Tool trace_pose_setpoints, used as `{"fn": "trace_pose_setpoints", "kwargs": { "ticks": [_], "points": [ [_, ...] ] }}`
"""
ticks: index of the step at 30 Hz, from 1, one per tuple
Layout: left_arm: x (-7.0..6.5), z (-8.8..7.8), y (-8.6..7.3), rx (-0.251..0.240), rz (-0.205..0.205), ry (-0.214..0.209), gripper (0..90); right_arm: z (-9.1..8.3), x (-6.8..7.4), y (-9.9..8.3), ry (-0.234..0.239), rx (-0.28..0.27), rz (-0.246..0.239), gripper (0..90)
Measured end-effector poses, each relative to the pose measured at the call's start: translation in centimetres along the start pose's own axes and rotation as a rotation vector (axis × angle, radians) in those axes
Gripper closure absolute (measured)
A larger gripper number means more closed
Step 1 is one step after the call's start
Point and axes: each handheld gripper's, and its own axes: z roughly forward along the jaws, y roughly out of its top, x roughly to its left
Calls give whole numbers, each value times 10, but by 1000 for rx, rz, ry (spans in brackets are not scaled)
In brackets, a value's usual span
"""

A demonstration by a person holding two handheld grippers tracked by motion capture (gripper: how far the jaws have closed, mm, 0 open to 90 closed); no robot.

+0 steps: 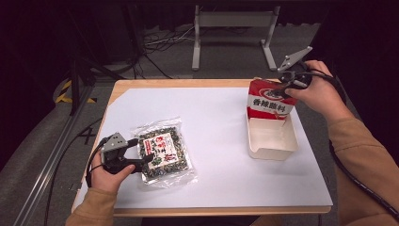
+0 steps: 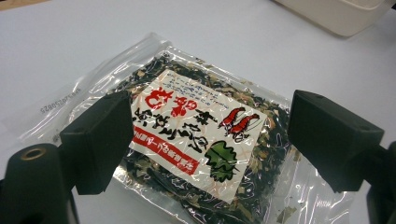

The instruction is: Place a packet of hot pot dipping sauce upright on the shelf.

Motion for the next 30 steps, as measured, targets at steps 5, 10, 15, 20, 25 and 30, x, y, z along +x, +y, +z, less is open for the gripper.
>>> {"fn": "trace_pose_setpoints", "kwargs": {
  "ticks": [5,10,15,20,25,30],
  "points": [
    [-2,2,0,-7,2,15,162,-14,7,2,-28,-62,-5,393],
    [-1,2,0,-9,1,19,161,-24,11,1,-16,-120,40,375],
    [2,3,0,-16,0,22,159,-35,17,-4,13,-237,137,341],
    [1,3,0,-24,1,12,167,-35,25,-8,32,-283,184,317],
    [1,2,-1,-18,-5,19,169,-38,33,-10,44,-339,212,305],
    [3,1,-1,-18,-16,24,171,-40,40,-11,53,-369,219,302]
  ]
}}
